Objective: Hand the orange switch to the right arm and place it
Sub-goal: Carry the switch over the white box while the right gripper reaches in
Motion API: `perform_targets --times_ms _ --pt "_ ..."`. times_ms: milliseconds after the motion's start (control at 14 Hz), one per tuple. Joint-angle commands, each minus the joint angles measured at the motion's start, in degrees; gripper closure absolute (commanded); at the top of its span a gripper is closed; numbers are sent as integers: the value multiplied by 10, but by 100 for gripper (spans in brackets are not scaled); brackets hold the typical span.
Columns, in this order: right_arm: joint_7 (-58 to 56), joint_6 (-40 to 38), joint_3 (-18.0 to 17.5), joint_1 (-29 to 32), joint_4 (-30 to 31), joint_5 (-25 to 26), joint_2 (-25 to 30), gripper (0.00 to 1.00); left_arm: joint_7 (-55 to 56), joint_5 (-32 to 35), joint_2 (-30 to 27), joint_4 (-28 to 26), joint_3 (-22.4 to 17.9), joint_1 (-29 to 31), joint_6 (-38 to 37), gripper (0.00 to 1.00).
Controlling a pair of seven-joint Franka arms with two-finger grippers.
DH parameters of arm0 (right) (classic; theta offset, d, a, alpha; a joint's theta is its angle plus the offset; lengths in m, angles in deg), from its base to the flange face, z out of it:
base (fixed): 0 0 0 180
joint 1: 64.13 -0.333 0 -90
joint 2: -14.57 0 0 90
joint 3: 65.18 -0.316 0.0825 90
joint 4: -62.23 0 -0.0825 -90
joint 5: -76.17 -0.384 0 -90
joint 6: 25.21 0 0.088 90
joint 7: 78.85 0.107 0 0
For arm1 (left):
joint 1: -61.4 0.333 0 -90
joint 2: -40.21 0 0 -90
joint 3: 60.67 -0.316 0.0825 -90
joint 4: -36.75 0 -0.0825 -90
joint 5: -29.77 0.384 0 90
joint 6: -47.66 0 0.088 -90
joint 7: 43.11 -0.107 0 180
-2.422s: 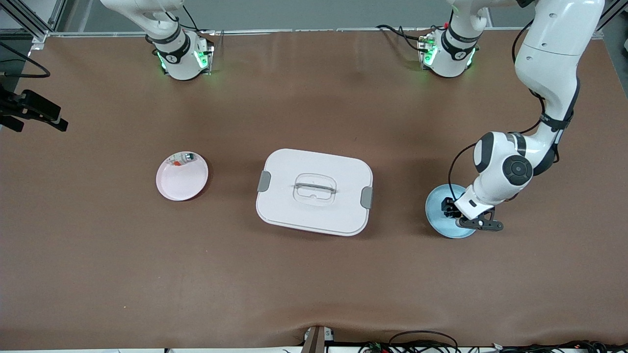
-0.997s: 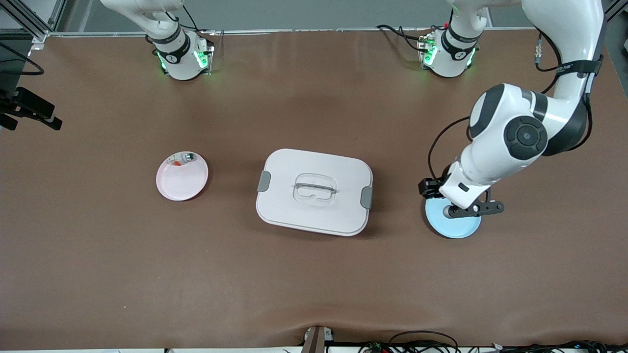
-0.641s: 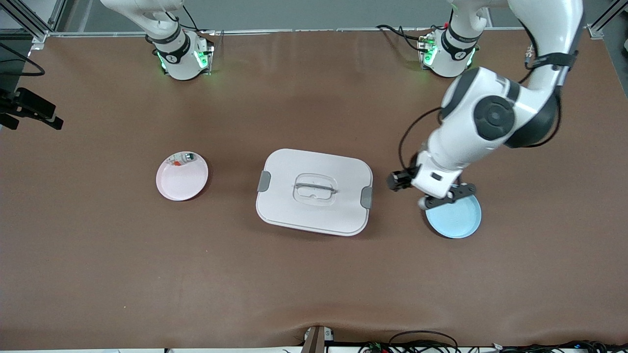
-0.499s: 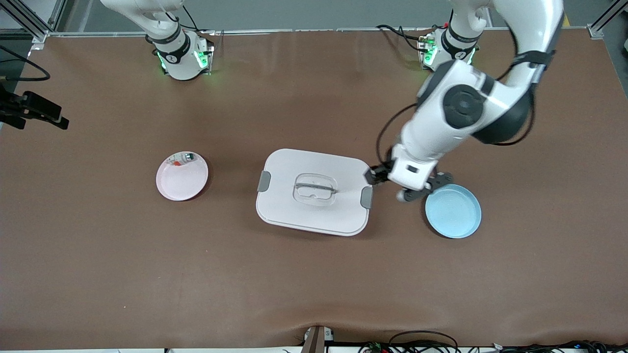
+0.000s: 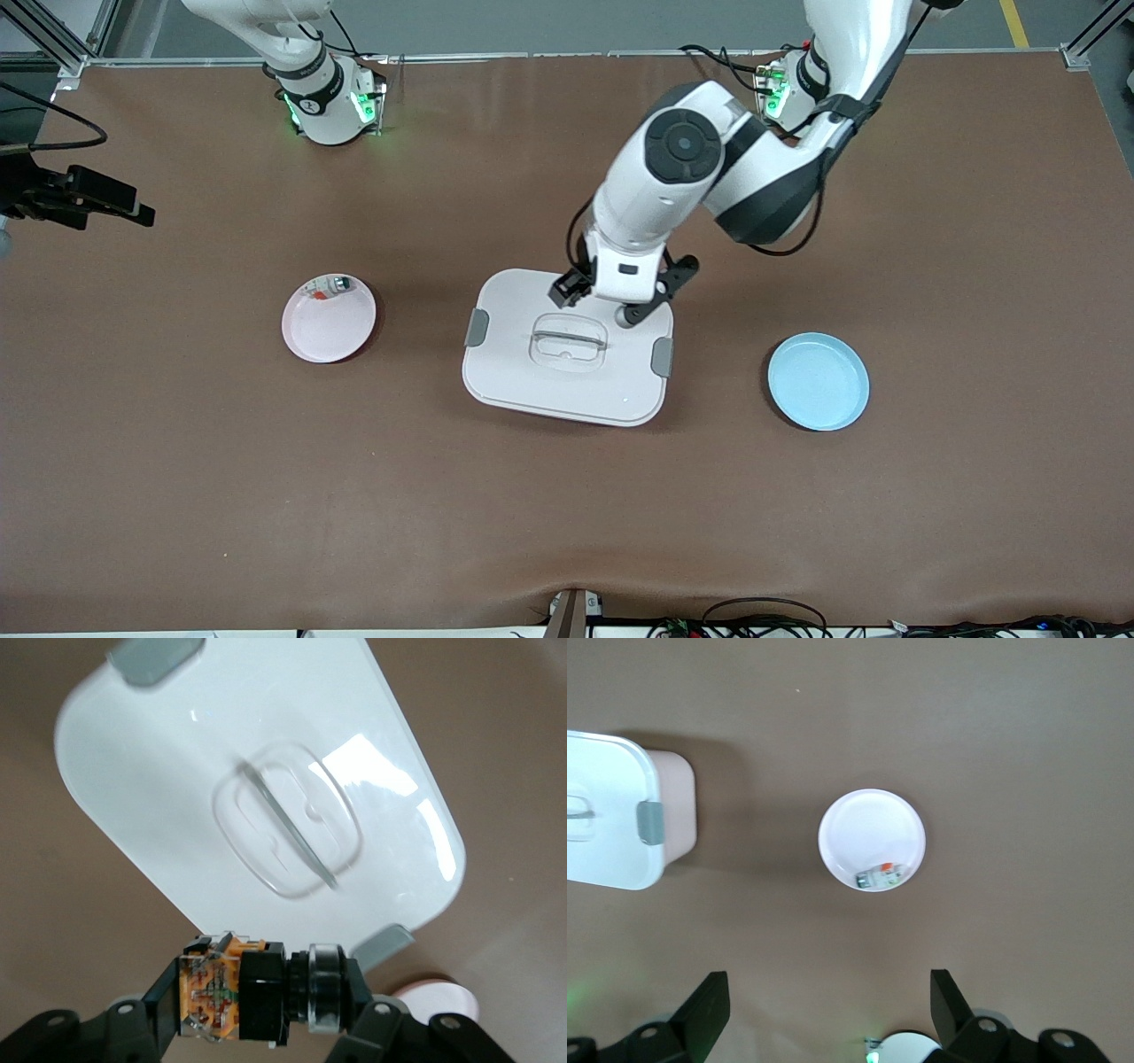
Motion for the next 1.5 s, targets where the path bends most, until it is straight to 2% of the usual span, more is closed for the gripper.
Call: perform_targets --times_ms 0,285,570,926,1068,1425 --pt "4 50 -6 14 84 -58 44 0 86 -21 19 30 1 -26 27 100" --pt "5 184 -7 14 271 -148 142 0 189 -52 28 31 1 -62 98 100" --pt "5 293 -14 -1 411 -268 209 0 265 -66 40 32 1 -77 125 100" --pt "6 434 -14 -106 497 -333 240 0 312 -74 48 32 1 -84 127 100" --pt "6 476 -14 -145 517 -380 238 0 313 -86 48 32 1 -84 127 100" --pt "2 555 -14 -209 526 -452 218 0 313 -86 48 32 1 -83 127 100"
